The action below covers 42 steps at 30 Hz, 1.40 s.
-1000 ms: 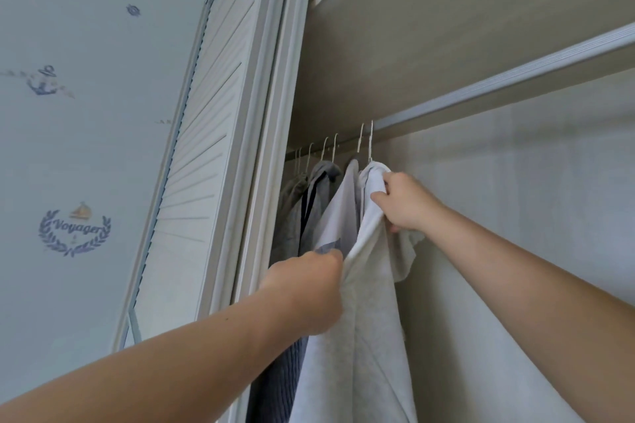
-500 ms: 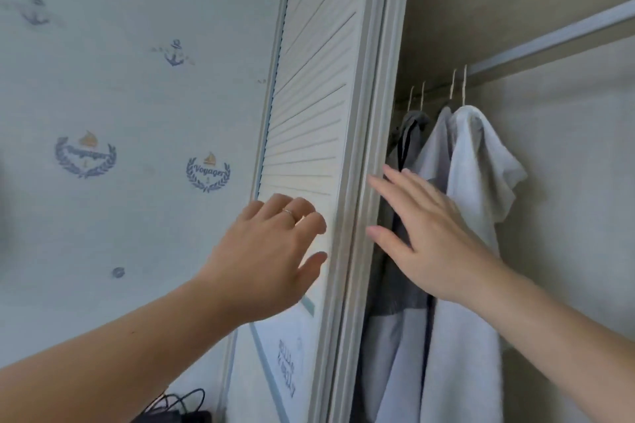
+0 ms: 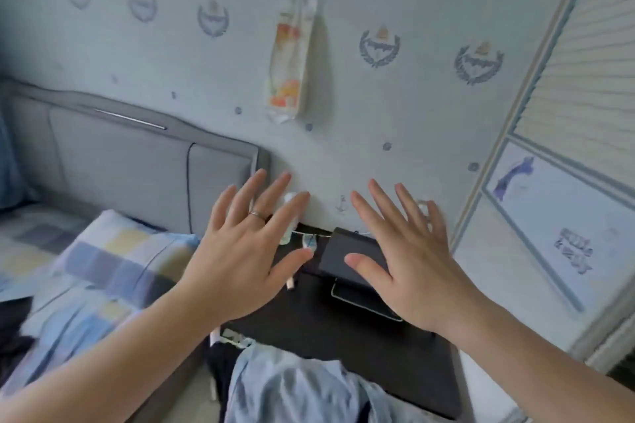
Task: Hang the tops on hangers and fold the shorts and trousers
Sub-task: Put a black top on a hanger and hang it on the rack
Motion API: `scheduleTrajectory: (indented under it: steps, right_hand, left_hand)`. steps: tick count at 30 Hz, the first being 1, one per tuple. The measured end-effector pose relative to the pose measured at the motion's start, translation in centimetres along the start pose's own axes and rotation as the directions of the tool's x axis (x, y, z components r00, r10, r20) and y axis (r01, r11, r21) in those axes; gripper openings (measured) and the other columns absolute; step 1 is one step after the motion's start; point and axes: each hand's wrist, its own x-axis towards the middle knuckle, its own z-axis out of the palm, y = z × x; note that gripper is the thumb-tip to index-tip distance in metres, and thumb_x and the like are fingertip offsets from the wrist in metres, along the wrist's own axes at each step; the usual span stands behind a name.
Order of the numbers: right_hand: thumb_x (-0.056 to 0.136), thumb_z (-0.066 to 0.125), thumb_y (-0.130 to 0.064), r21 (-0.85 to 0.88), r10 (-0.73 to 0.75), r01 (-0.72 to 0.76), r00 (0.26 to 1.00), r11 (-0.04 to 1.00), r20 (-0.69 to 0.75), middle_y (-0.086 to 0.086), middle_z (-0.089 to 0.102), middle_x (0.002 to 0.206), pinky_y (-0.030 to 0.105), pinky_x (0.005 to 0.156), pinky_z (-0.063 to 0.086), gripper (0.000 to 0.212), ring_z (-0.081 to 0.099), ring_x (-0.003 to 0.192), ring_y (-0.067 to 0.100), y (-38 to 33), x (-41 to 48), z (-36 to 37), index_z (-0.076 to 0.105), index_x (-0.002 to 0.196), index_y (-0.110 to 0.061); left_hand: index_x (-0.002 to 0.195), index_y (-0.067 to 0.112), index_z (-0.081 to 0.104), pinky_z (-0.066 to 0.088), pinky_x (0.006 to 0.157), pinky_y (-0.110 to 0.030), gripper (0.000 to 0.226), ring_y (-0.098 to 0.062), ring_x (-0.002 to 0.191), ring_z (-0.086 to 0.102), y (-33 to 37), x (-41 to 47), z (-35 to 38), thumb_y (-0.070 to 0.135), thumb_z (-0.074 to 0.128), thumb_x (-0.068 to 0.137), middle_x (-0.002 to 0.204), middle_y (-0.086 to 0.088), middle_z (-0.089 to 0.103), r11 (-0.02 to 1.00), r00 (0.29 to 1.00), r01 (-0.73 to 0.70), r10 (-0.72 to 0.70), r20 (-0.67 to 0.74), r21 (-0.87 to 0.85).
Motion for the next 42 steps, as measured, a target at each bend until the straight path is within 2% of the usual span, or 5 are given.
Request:
scheduleTrajectory:
  steps: [7, 14, 23, 33, 42]
  right_hand:
    - [0.085, 0.004, -0.079, 0.223, -0.300, 0.263, 0.941, 0.939, 0.155, -0.021, -0.022, 0.163, 0.054, 0.121, -0.010, 0.073, -0.021, 0.152, 0.015, -18.6, 3.7, 11.1, -0.026, 0.147, -0.055]
    - [0.082, 0.002, -0.084, 0.477, -0.566, 0.395, 0.770, 0.785, 0.295, -0.027, -0.027, 0.159, 0.049, 0.119, -0.015, 0.070, -0.026, 0.150, 0.010, -35.5, 5.6, 19.6, -0.026, 0.142, -0.062]
    - [0.089, 0.012, -0.077, 0.569, -0.717, 0.449, 0.533, 0.689, 0.449, -0.021, -0.022, 0.163, 0.053, 0.120, -0.012, 0.074, -0.023, 0.151, 0.014, -50.3, 9.8, 28.4, -0.018, 0.151, -0.052]
    - [0.098, 0.023, -0.069, 0.579, -0.725, 0.437, 0.441, 0.688, 0.529, -0.018, -0.016, 0.165, 0.054, 0.122, -0.008, 0.070, -0.016, 0.153, 0.016, -60.2, 21.1, 36.0, -0.010, 0.155, -0.047]
    - [0.099, 0.026, -0.066, 0.584, -0.698, 0.389, 0.476, 0.712, 0.535, -0.018, -0.013, 0.166, 0.053, 0.121, -0.009, 0.069, -0.015, 0.153, 0.015, -68.8, 27.2, 43.4, -0.008, 0.156, -0.046]
  left_hand:
    - [0.157, 0.043, 0.011, -0.002, 0.124, -0.050, 0.075, -0.020, 0.154, -0.014, -11.7, -19.5, -1.0, 0.078, 0.011, 0.091, 0.168, 0.009, -0.001, 0.879, 0.864, 0.469, -0.476, 0.164, 0.079]
    - [0.155, 0.048, -0.003, -0.006, 0.123, -0.047, 0.082, -0.014, 0.150, -0.026, -19.0, -36.5, -2.2, 0.083, 0.000, 0.081, 0.166, 0.014, -0.015, 0.510, 0.474, 0.834, -0.858, 0.200, 0.211]
    - [0.156, 0.048, 0.001, -0.004, 0.123, -0.047, 0.089, -0.012, 0.151, -0.020, -26.2, -47.7, -2.2, 0.088, -0.002, 0.076, 0.166, 0.016, -0.012, 0.137, 0.083, 0.959, -0.973, 0.214, 0.248]
    - [0.157, 0.042, 0.014, 0.005, 0.122, -0.047, 0.069, -0.018, 0.154, -0.003, -40.9, -48.6, -1.1, 0.072, 0.026, 0.095, 0.168, 0.009, 0.006, -0.007, -0.073, 0.969, -0.963, 0.259, 0.246]
    - [0.156, 0.041, 0.020, 0.010, 0.120, -0.045, 0.066, -0.017, 0.154, 0.000, -54.3, -51.8, 2.9, 0.068, 0.030, 0.096, 0.167, 0.009, 0.011, -0.015, -0.073, 0.979, -0.958, 0.279, 0.203]
